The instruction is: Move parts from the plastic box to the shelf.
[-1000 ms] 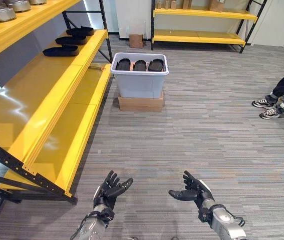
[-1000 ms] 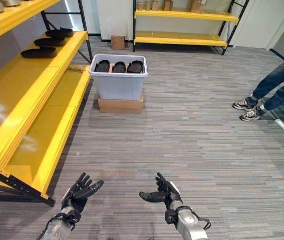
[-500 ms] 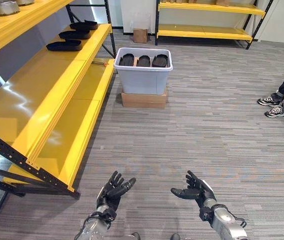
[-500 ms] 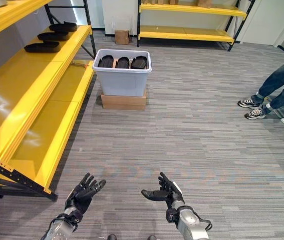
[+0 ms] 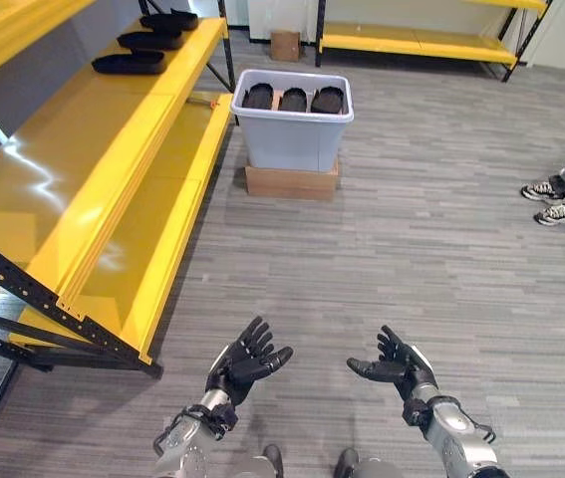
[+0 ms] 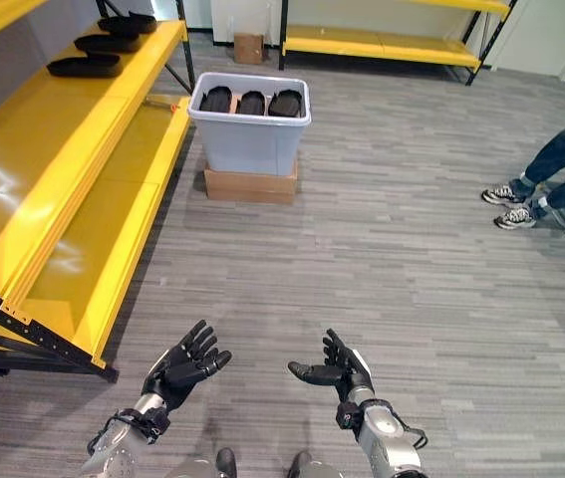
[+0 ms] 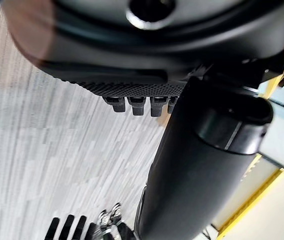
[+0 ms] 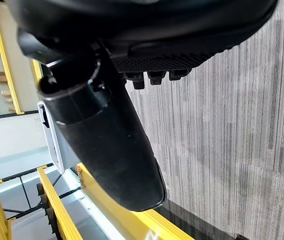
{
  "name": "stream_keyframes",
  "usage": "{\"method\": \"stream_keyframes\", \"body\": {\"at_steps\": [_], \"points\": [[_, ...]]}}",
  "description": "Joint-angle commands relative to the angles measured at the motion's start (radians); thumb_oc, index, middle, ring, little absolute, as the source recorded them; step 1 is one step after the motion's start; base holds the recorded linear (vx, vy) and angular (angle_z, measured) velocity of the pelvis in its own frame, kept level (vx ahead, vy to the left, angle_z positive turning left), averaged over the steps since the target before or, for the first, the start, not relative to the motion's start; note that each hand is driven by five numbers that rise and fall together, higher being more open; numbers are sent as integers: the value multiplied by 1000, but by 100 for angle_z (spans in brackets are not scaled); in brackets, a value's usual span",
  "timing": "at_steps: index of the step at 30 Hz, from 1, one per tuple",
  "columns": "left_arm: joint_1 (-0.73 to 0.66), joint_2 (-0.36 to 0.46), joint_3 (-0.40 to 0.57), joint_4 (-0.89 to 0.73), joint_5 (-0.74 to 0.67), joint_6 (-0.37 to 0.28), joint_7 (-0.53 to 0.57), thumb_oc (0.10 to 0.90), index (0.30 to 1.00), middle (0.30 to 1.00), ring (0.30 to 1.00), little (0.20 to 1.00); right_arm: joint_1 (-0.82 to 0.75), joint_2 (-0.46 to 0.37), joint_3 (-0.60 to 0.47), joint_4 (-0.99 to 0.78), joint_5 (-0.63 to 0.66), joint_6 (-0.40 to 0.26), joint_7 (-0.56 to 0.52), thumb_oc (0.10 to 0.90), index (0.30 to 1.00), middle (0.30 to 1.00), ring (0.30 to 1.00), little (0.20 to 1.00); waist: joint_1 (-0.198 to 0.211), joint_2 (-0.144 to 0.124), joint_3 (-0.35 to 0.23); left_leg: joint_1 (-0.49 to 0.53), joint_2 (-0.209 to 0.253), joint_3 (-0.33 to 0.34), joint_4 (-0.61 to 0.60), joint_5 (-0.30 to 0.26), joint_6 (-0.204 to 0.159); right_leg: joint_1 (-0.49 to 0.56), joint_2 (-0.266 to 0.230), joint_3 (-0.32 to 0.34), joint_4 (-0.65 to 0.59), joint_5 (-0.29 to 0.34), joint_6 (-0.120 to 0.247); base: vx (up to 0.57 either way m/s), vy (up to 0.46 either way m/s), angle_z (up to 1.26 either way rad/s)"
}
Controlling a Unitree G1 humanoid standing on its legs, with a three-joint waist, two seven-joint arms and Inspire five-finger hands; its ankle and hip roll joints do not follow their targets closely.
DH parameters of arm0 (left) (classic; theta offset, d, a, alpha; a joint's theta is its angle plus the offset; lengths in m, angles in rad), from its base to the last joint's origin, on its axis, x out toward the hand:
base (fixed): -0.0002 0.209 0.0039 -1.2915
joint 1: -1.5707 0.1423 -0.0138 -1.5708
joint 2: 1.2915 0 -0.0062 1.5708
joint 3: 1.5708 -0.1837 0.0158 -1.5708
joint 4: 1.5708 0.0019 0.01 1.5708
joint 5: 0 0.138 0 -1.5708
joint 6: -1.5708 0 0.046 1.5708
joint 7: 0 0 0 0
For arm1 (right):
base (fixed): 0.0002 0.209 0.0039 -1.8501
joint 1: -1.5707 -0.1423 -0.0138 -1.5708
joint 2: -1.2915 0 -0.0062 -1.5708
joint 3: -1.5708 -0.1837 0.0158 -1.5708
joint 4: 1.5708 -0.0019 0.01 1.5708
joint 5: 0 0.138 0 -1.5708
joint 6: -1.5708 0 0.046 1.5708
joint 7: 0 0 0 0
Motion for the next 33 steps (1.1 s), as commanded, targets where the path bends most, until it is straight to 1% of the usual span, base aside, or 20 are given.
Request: {"method": "stream_keyframes", "body": {"at_steps": [1,2,3,4,5,6,7,8,10,12,16,18,20,21,24,26,30,31,32,33], "points": [[-31,14,-26,-131,-45,-31,-36,900,1000,1000,1000,1000,-71,-20,-6,-75,45,-104,14,900,1000,1000,1000,1000,51,11,-48,-8,3,-3,9,-61,28,-47,-107,-14,292,32,91,69,108,-18],[-28,14,-26,-130,-53,-27,-47,900,1000,1000,1000,1000,-69,-20,-5,-78,47,-104,14,900,1000,1000,1000,1000,47,11,-46,-3,-2,-5,7,-66,30,-58,-96,-8,293,38,93,136,106,-23],[-21,11,-27,-132,-58,-12,-82,900,1000,1000,1000,1000,-62,-20,-4,-85,49,-104,11,900,1000,1000,1000,1000,29,5,-40,17,-17,-22,3,-79,30,-78,-52,17,258,47,96,106,21,-10],[-19,11,-27,-133,-57,-10,-87,900,1000,1000,1000,1000,-60,-20,-3,-86,49,-105,10,900,1000,1000,1000,1000,25,4,-39,21,-19,-25,3,-82,30,-81,-44,22,248,48,96,168,-4,10],[-11,7,-29,-141,-47,2,-97,900,1000,1000,1000,1000,-51,-22,-6,-91,48,-103,12,900,1000,1000,1000,1000,8,0,-38,35,-27,-39,1,-88,24,-84,-12,38,182,56,97,147,-16,19],[-9,4,-34,-144,-42,3,-90,900,1000,1000,1000,1000,-44,-20,-6,-98,38,-103,11,900,1000,1000,1000,1000,-4,-7,-37,44,-37,-45,-1,-95,23,-95,-5,54,134,70,101,220,-41,29],[-6,0,-37,-148,-35,5,-76,900,1000,1000,1000,1000,-30,-19,-10,-112,17,-104,13,900,1000,1000,1000,1000,-20,-14,-32,59,-47,-50,-1,-110,19,-102,-12,65,52,89,108,270,-88,27],[-5,-2,-42,-146,-34,4,-75,900,1000,1000,1000,1000,-17,-16,-16,-128,8,-98,14,900,1000,1000,1000,1000,-31,-31,-29,69,-64,-53,7,-133,13,-106,-47,71,-75,144,125,261,-104,25],[-2,0,-47,-147,-34,0,-82,900,1000,1000,1000,1000,-10,-12,-23,-131,5,-99,15,900,1000,1000,1000,1000,-35,-40,-28,73,-71,-60,16,-149,7,-101,-77,73,-159,190,141,218,-111,15],[8,8,-56,-152,-32,-2,-94,900,1000,1000,1000,1000,-1,-6,-33,-131,-2,-108,12,900,1000,1000,1000,1000,-35,-47,-27,79,-71,-71,31,-171,-3,-95,-125,77,-270,244,158,246,-146,20],[28,29,-66,-161,-34,9,-101,900,1000,1000,1000,1000,18,2,-56,-141,-23,-110,21,900,1000,1000,1000,1000,-42,-46,-24,92,-46,-96,73,-211,-16,-88,-188,89,-374,278,179,326,-178,24],[37,30,-63,-165,-41,26,-102,900,1000,1000,1000,1000,32,-4,-61,-159,-31,-101,32,900,1000,1000,1000,1000,-47,-51,-29,87,-36,-102,104,-226,-22,-69,-188,86,-383,260,182,392,-185,34],[41,27,-66,-172,-47,39,-95,900,1000,1000,1000,1000,42,-11,-62,-170,-45,-99,34,900,1000,1000,1000,1000,-55,-54,-34,80,-31,-116,126,-236,-26,-64,-186,107,-374,248,180,388,-170,37],[48,27,-71,-186,-43,46,-90,900,1000,1000,1000,1000,44,-13,-58,-180,-46,-94,27,900,1000,1000,1000,1000,-60,-54,-37,77,-23,-123,141,-246,-31,-71,-183,122,-350,238,181,338,-147,49],[75,34,-68,-202,-34,45,-79,900,1000,1000,1000,1000,40,-19,-51,-190,-52,-81,20,900,1000,1000,1000,1000,-63,-55,-44,95,-5,-117,144,-256,-37,-86,-164,124,-281,211,181,440,-193,24],[101,33,-52,-214,-28,52,-85,900,1000,1000,1000,1000,35,-22,-45,-184,-43,-79,25,900,1000,1000,1000,1000,-65,-52,-56,124,10,-111,137,-263,-42,-99,-137,129,-224,185,172,451,-189,-21],[138,32,-40,-224,-16,43,-77,900,1000,1000,1000,1000,20,-32,-35,-168,-34,-82,40,900,1000,1000,1000,1000,-72,-43,-87,166,44,-77,136,-270,-59,-117,-95,126,-182,143,131,386,-187,-3],[145,22,-29,-221,-35,40,-80,900,1000,1000,1000,1000,12,-38,-29,-161,-38,-92,54,900,1000,1000,1000,1000,-72,-43,-102,158,60,-56,178,-259,-67,-111,-77,117,-179,128,105,335,-209,-3],[147,20,-27,-221,-40,40,-80,900,1000,1000,1000,1000,11,-39,-28,-160,-40,-94,57,900,1000,1000,1000,1000,-71,-41,-105,154,64,-54,188,-253,-70,-109,-73,115,-180,126,101,390,-258,-4],[149,13,-16,-219,-59,41,-79,900,1000,1000,1000,1000,9,-43,-25,-159,-50,-101,67,900,1000,1000,1000,1000,-71,-37,-115,142,73,-44,228,-223,-81,-99,-60,105,-188,116,83,205,-147,-6]]}}
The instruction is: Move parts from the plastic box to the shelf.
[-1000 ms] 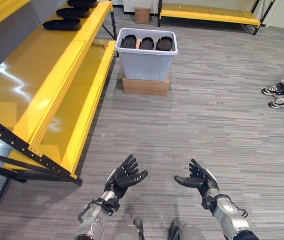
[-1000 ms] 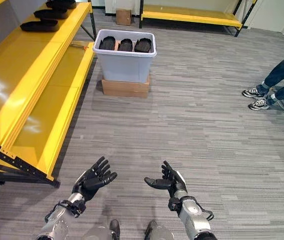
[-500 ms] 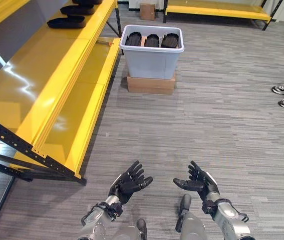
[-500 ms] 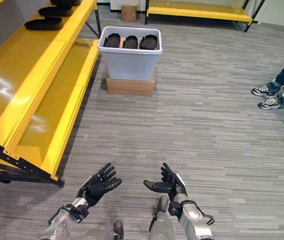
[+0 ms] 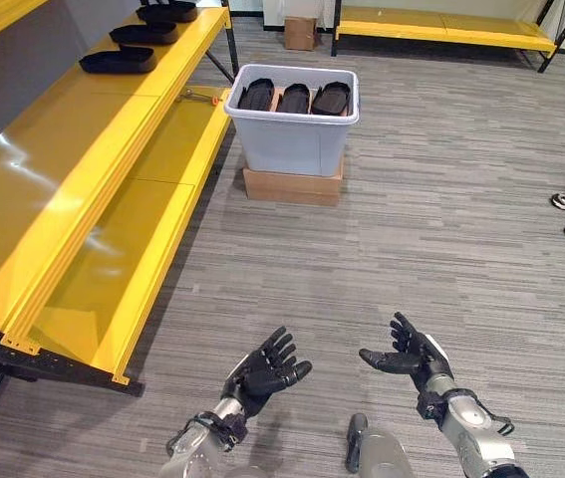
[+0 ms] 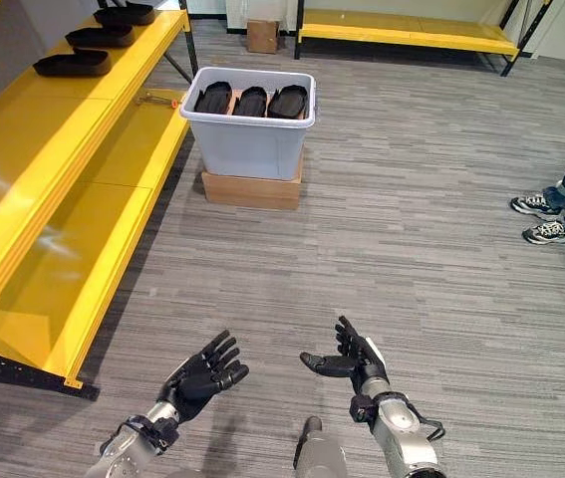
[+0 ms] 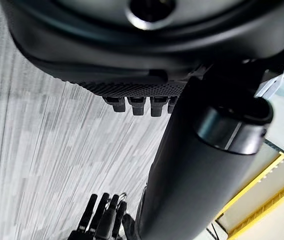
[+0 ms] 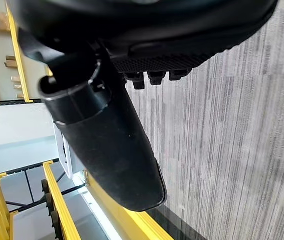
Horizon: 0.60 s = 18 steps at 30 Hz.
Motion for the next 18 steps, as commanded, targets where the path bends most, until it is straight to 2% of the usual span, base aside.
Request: {"method": "stream_keyframes", "body": {"at_steps": [1,2,3,4,5,6,7,8,9,11,12,13,14,15,16,17,18], "points": [[27,16,10,-90,-66,-59,-36,900,1000,1000,1000,1000,-29,16,9,-83,-12,-91,51,900,1000,1000,1000,1000,1,-35,-130,-51,-52,60,189,-124,81,38,-22,-2,-267,143,72,298,-204,-10],[25,4,21,-84,-73,-62,-31,900,1000,1000,1000,1000,-32,6,11,-88,-11,-83,50,900,1000,1000,1000,1000,0,-26,-146,-64,-50,85,251,-80,62,50,-10,-22,-280,131,51,208,-137,-13],[25,1,22,-83,-67,-66,-25,900,1000,1000,1000,1000,-33,4,11,-89,-11,-81,50,900,1000,1000,1000,1000,0,-24,-149,-67,-49,87,259,-74,59,52,-8,-26,-282,128,47,212,-160,-6],[22,-2,25,-77,-33,-91,-14,900,1000,1000,1000,1000,-35,-1,10,-84,-4,-77,43,900,1000,1000,1000,1000,-1,-20,-156,-92,-38,103,326,-39,46,65,-1,-41,-291,116,31,167,-136,5],[17,-7,25,-67,-12,-150,-21,900,1000,1000,1000,1000,-39,-13,8,-75,30,-69,42,900,1000,1000,1000,1000,0,-12,-162,-118,-17,130,408,-1,27,86,10,-64,-301,95,6,165,-131,16],[17,-9,26,-67,-26,-157,-27,900,1000,1000,1000,1000,-41,-16,6,-72,41,-67,42,900,1000,1000,1000,1000,0,-10,-165,-124,-10,136,423,11,21,92,14,-69,-305,89,-1,193,-137,19],[12,-16,37,-84,-59,-149,-43,900,1000,1000,1000,1000,-37,-21,-2,-71,40,-70,45,900,1000,1000,1000,1000,0,-5,-171,-173,19,143,545,83,-1,116,29,-89,-320,64,-33,126,-89,13],[12,-17,39,-87,-60,-150,-43,900,1000,1000,1000,1000,-37,-21,-2,-71,39,-71,47,900,1000,1000,1000,1000,0,-4,-172,-182,23,141,558,89,-3,117,31,-92,-321,62,-36,211,-115,13],[-4,-19,51,-94,-49,-144,-37,900,1000,1000,1000,1000,-29,-24,0,-75,36,-81,50,900,1000,1000,1000,1000,0,9,-169,-222,55,130,642,82,-14,139,60,-97,-312,24,-55,143,-51,17],[-17,-20,53,-89,-47,-151,-32,900,1000,1000,1000,1000,-26,-24,2,-77,36,-81,50,900,1000,1000,1000,1000,0,11,-164,-249,42,118,636,65,-1,143,68,-91,-307,17,-57,150,-8,20],[-28,-17,49,-89,-58,-155,-21,900,1000,1000,1000,1000,-26,-23,4,-79,38,-81,50,900,1000,1000,1000,1000,0,15,-154,-257,24,127,551,41,15,146,78,-84,-300,13,-53,137,30,11],[-30,-16,49,-90,-60,-155,-19,900,1000,1000,1000,1000,-25,-23,4,-80,37,-81,49,900,1000,1000,1000,1000,0,15,-151,-255,22,132,528,36,19,147,80,-83,-298,12,-52,159,52,6],[-34,-12,48,-96,-65,-157,-9,900,1000,1000,1000,1000,-23,-19,4,-87,32,-77,41,900,1000,1000,1000,1000,-4,16,-143,-240,20,148,444,28,27,147,86,-80,-291,12,-49,152,80,9],[-47,-6,37,-98,-73,-163,9,900,1000,1000,1000,1000,-21,-14,7,-94,24,-72,21,900,1000,1000,1000,1000,-11,9,-131,-226,6,189,266,55,41,153,88,-82,-290,21,-46,140,80,7],[-48,-5,36,-98,-74,-164,11,900,1000,1000,1000,1000,-21,-13,7,-94,24,-73,20,900,1000,1000,1000,1000,-11,8,-129,-223,4,192,251,59,42,155,87,-81,-289,20,-45,199,101,33],[-54,-5,23,-92,-78,-176,19,900,1000,1000,1000,1000,-14,-11,9,-95,30,-77,16,900,1000,1000,1000,1000,-4,13,-113,-248,9,204,122,103,29,204,106,-76,-292,-1,-40,177,61,53],[-55,-5,20,-91,-77,-180,22,900,1000,1000,1000,1000,-11,-11,10,-96,31,-78,15,900,1000,1000,1000,1000,0,15,-108,-258,13,203,86,123,24,219,113,-73,-293,-8,-39,286,84,73]]}}
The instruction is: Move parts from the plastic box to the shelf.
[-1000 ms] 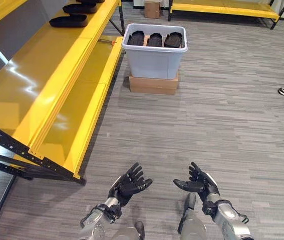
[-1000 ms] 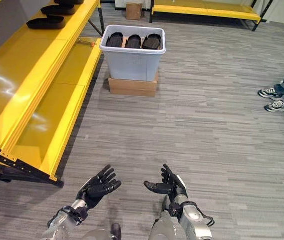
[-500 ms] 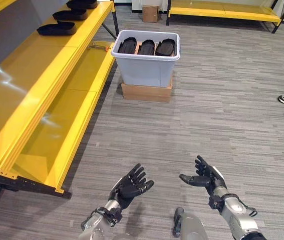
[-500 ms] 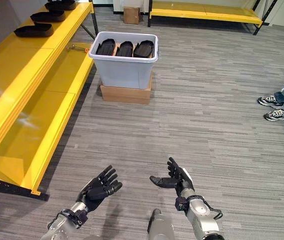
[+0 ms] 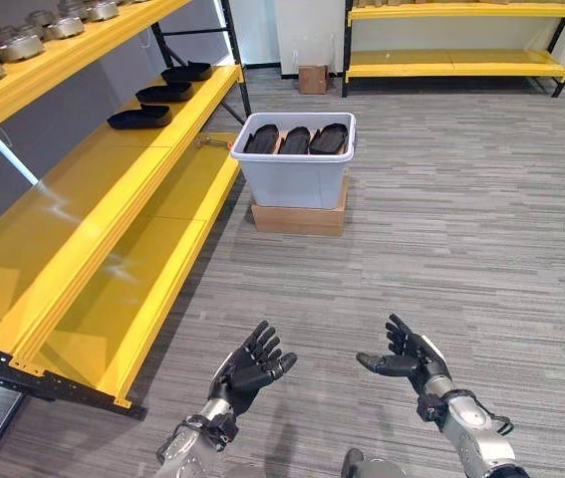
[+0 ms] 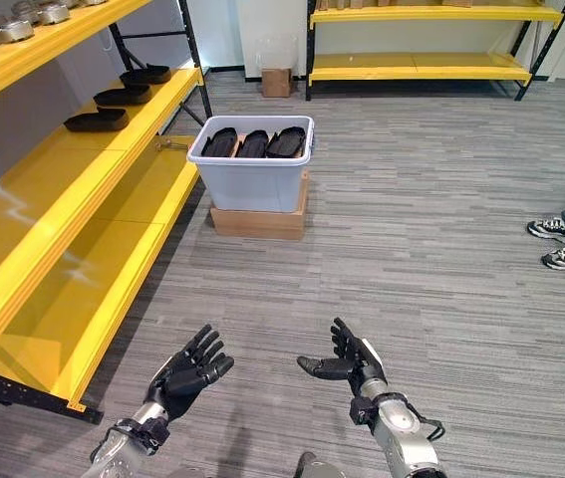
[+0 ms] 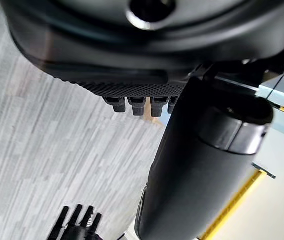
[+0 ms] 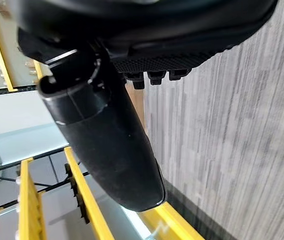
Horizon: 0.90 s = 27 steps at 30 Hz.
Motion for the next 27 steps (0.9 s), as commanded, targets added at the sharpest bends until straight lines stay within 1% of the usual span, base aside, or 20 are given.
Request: {"method": "stream_keyframes", "body": {"at_steps": [1,3,5,6,9,10,11,12,13,14,16,17,19,21,22,23,24,25,26,27], "points": [[-41,0,7,-97,-15,-129,15,900,1000,1000,1000,1000,-45,-1,4,-106,30,-87,4,900,1000,1000,1000,1000,33,9,39,-3,11,-13,-182,90,-25,156,56,76,-130,15,92,262,60,49],[-33,3,10,-99,34,-170,61,900,1000,1000,1000,1000,-44,-4,15,-106,37,-95,14,900,1000,1000,1000,1000,58,18,53,-53,36,-60,-274,186,-46,193,83,102,-129,-11,88,324,65,2],[-17,12,37,-118,36,-195,70,900,1000,1000,1000,1000,-46,-9,35,-111,26,-97,21,900,1000,1000,1000,1000,88,27,68,-98,71,-128,-346,272,-63,212,108,133,-112,-37,82,377,134,-51],[-6,20,58,-135,64,-225,80,900,1000,1000,1000,1000,-46,-9,49,-114,17,-96,22,900,1000,1000,1000,1000,105,33,82,-118,90,-167,-377,289,-67,211,118,152,-77,-62,79,323,156,-50],[1,26,84,-148,64,-234,77,900,1000,1000,1000,1000,-36,-9,52,-118,12,-95,32,900,1000,1000,1000,1000,110,43,98,-116,108,-163,-400,281,-67,210,120,157,-8,-104,79,389,233,-85],[1,30,99,-152,67,-225,88,900,1000,1000,1000,1000,-16,-6,48,-131,2,-100,45,900,1000,1000,1000,1000,105,52,106,-120,118,-149,-380,282,-69,203,122,152,49,-135,78,370,237,-62],[1,31,101,-152,76,-223,93,900,1000,1000,1000,1000,-13,-6,47,-133,1,-101,48,900,1000,1000,1000,1000,104,52,108,-120,118,-148,-376,281,-69,202,121,151,57,-140,78,491,349,-55],[2,46,110,-147,177,-207,165,900,1000,1000,1000,1000,-2,-4,51,-136,7,-103,59,900,1000,1000,1000,1000,103,50,108,-105,109,-154,-358,264,-66,189,113,147,112,-164,86,296,233,-26],[2,47,110,-147,197,-208,172,900,1000,1000,1000,1000,-1,-4,52,-136,10,-101,61,900,1000,1000,1000,1000,105,53,106,-108,112,-158,-354,263,-67,184,117,149,114,-162,85,476,382,-8],[-10,72,96,-141,245,-214,179,900,1000,1000,1000,1000,5,10,61,-142,76,-72,67,900,1000,1000,1000,1000,106,52,106,-109,95,-184,-313,253,-60,171,110,151,158,-183,85,319,254,14],[-11,84,92,-148,233,-202,175,900,1000,1000,1000,1000,10,18,55,-139,83,-59,43,900,1000,1000,1000,1000,107,46,101,-116,77,-196,-269,229,-50,176,102,148,173,-203,83,396,300,29],[-7,93,95,-155,204,-182,129,900,1000,1000,1000,1000,16,21,40,-133,73,-44,31,900,1000,1000,1000,1000,107,38,89,-118,46,-199,-229,191,-29,191,88,152,164,-200,87,471,366,7],[9,103,92,-169,209,-163,81,900,1000,1000,1000,1000,23,26,27,-120,72,-44,38,900,1000,1000,1000,1000,108,30,73,-110,8,-193,-201,141,-2,200,71,153,175,-201,96,486,408,1],[27,109,80,-162,216,-155,58,900,1000,1000,1000,1000,17,40,13,-90,84,-48,37,900,1000,1000,1000,1000,118,17,50,-101,-37,-185,-184,98,33,217,47,149,199,-183,118,421,360,17],[28,110,79,-161,216,-156,57,900,1000,1000,1000,1000,17,41,13,-88,85,-49,37,900,1000,1000,1000,1000,119,16,48,-100,-40,-184,-183,95,35,218,45,149,201,-182,120,366,329,6],[37,122,69,-165,235,-155,51,900,1000,1000,1000,1000,6,52,7,-75,94,-54,30,900,1000,1000,1000,1000,128,-1,29,-96,-88,-177,-177,59,71,227,29,149,241,-140,145,333,311,-2],[41,133,64,-167,253,-158,52,900,1000,1000,1000,1000,-1,58,0,-65,103,-55,23,900,1000,1000,1000,1000,135,-14,16,-95,-119,-170,-175,35,94,235,27,149,270,-105,162,321,303,-9],[42,133,63,-167,255,-157,51,900,1000,1000,1000,1000,-2,58,-1,-64,104,-54,21,900,1000,1000,1000,1000,137,-12,12,-97,-118,-170,-176,35,95,234,31,149,269,-98,163,288,290,-5],[43,146,59,-167,252,-145,43,900,1000,1000,1000,1000,-11,68,-5,-52,108,-60,1,900,1000,1000,1000,1000,146,-35,-5,-89,-165,-152,-179,1,134,240,25,148,347,-13,209,233,257,-1],[45,151,57,-168,252,-141,34,900,1000,1000,1000,1000,-12,73,-5,-50,111,-65,-8,900,1000,1000,1000,1000,151,-39,-14,-83,-180,-142,-182,-11,152,232,17,138,411,38,232,320,370,-6]]}}
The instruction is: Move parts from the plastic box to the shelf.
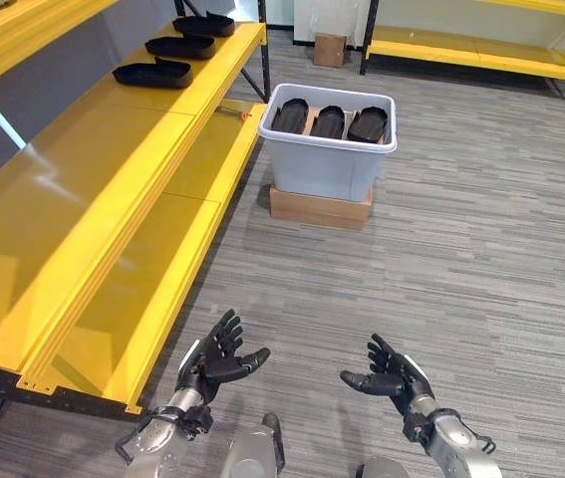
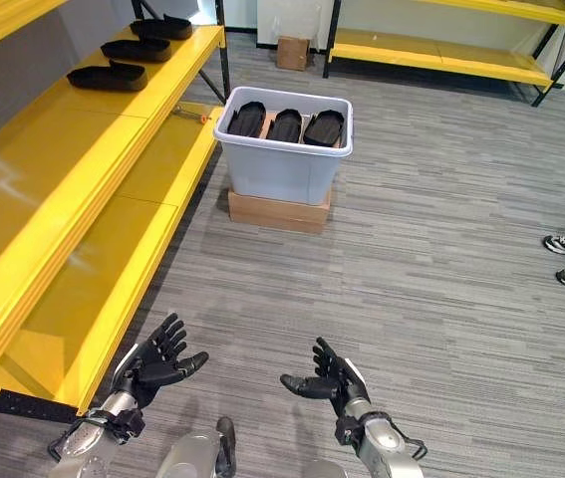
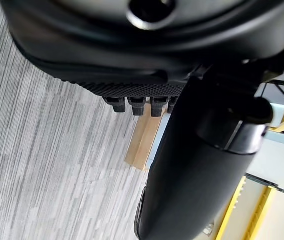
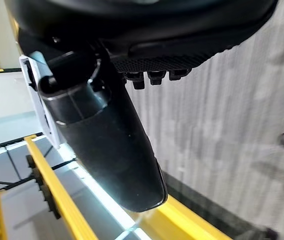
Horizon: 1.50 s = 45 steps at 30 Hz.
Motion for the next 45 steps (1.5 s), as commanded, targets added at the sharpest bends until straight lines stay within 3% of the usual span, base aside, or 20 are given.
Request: {"method": "stream_keyframes", "body": {"at_steps": [1,4,5,7,8,9,11,13,15,19,25,27,31,33,35,37,39,41,43,45], "points": [[25,55,-35,-145,22,-53,-79,900,1000,1000,1000,1000,-48,-8,-35,-17,62,-97,-37,900,1000,1000,1000,1000,24,-4,-140,-21,-57,-46,-130,-15,36,92,121,-90,247,209,20,252,287,-12],[30,60,-47,-158,25,-31,-110,900,1000,1000,1000,1000,-63,-11,-39,1,46,-104,-32,900,1000,1000,1000,1000,18,0,-137,12,-67,-18,-131,-41,53,22,112,-104,235,226,13,191,155,-25],[15,65,-64,-168,35,-25,-104,900,1000,1000,1000,1000,-75,-20,-28,1,45,-105,-34,900,1000,1000,1000,1000,-8,14,-122,52,-57,-18,-147,-40,40,-70,133,-111,165,199,-8,187,55,-50],[-7,64,-77,-171,22,-15,-99,900,1000,1000,1000,1000,-82,-33,-21,-1,46,-111,-32,900,1000,1000,1000,1000,-32,25,-104,88,-50,-29,-160,-43,24,-124,139,-118,65,168,-31,197,-20,-42],[-44,54,-93,-166,-5,7,-83,900,1000,1000,1000,1000,-83,-49,-15,-14,30,-120,-38,900,1000,1000,1000,1000,-63,29,-86,127,-44,-39,-169,-59,3,-163,105,-120,-112,186,-37,348,-114,-10],[-59,51,-102,-167,-13,21,-81,900,1000,1000,1000,1000,-84,-53,-16,-26,24,-116,-51,900,1000,1000,1000,1000,-75,23,-80,148,-46,-46,-166,-87,-10,-185,59,-107,-204,238,-12,350,-143,3],[-72,50,-114,-168,-16,26,-79,900,1000,1000,1000,1000,-90,-51,-19,-36,25,-108,-70,900,1000,1000,1000,1000,-84,14,-67,152,-47,-43,-153,-101,-12,-203,15,-93,-298,327,5,265,-158,-1],[-65,58,-142,-175,-20,33,-104,900,1000,1000,1000,1000,-98,-34,-52,-26,-6,-104,-75,900,1000,1000,1000,1000,-96,14,-40,201,-16,-81,-117,-163,-30,-245,-89,-31,-474,416,45,564,-304,9],[-53,61,-146,-181,-14,31,-118,900,1000,1000,1000,1000,-93,-29,-61,-28,-18,-102,-72,900,1000,1000,1000,1000,-97,16,-31,218,-1,-84,-96,-186,-34,-243,-104,-36,-484,424,54,482,-233,20],[-41,50,-161,-187,7,53,-118,900,1000,1000,1000,1000,-71,-43,-69,-35,-17,-91,-68,900,1000,1000,1000,1000,-108,-12,-38,197,13,-101,20,-246,-46,-187,-107,-35,-474,408,66,448,-190,23],[14,38,-145,-207,-10,84,-80,900,1000,1000,1000,1000,-70,-60,-46,-39,-56,-49,-62,900,1000,1000,1000,1000,-129,-20,-73,273,70,-42,36,-275,-65,-203,-43,-43,-329,340,49,555,-167,17],[27,33,-139,-200,-5,88,-79,900,1000,1000,1000,1000,-76,-66,-34,-27,-60,-54,-46,900,1000,1000,1000,1000,-132,-21,-87,284,93,-26,38,-257,-75,-199,-18,-50,-328,327,27,398,-169,-20],[36,2,-143,-175,-24,66,-54,900,1000,1000,1000,1000,-83,-92,-12,-36,-86,-62,-5,900,1000,1000,1000,1000,-146,-8,-131,287,131,-2,85,-146,-113,-182,42,-74,-347,288,-33,341,-149,-10],[32,-14,-143,-153,-47,49,-26,900,1000,1000,1000,1000,-86,-111,-9,-39,-84,-61,9,900,1000,1000,1000,1000,-149,0,-146,256,161,27,225,-69,-142,-155,74,-109,-359,253,-78,248,-151,-3],[26,-29,-136,-133,-72,41,-24,900,1000,1000,1000,1000,-87,-120,-4,-34,-74,-73,11,900,1000,1000,1000,1000,-137,-5,-148,175,166,31,378,-40,-145,-122,93,-143,-372,221,-116,215,-151,13],[25,-38,-130,-127,-96,41,-35,900,1000,1000,1000,1000,-83,-126,-7,-30,-62,-86,14,900,1000,1000,1000,1000,-127,10,-141,122,169,12,428,-52,-150,-95,118,-154,-373,194,-125,177,-78,17],[32,-46,-107,-102,-139,41,-100,900,1000,1000,1000,1000,-86,-128,-11,-15,-38,-132,32,900,1000,1000,1000,1000,-100,7,-118,63,87,18,303,-54,-108,-72,128,-159,-381,196,-130,188,14,11],[37,-41,-105,-105,-131,45,-105,900,1000,1000,1000,1000,-90,-124,-12,-27,-38,-134,25,900,1000,1000,1000,1000,-96,12,-108,71,76,27,217,-43,-105,-61,138,-154,-378,190,-125,189,96,10],[37,-38,-105,-98,-138,32,-112,900,1000,1000,1000,1000,-85,-117,-14,-47,-35,-141,4,900,1000,1000,1000,1000,-83,26,-95,57,64,23,15,-1,-109,-13,153,-140,-378,172,-115,274,198,23],[40,-36,-100,-90,-146,13,-108,900,1000,1000,1000,1000,-77,-117,-17,-62,-37,-141,-10,900,1000,1000,1000,1000,-66,44,-88,30,87,-13,-153,93,-138,31,171,-119,-386,151,-109,369,241,24]]}}
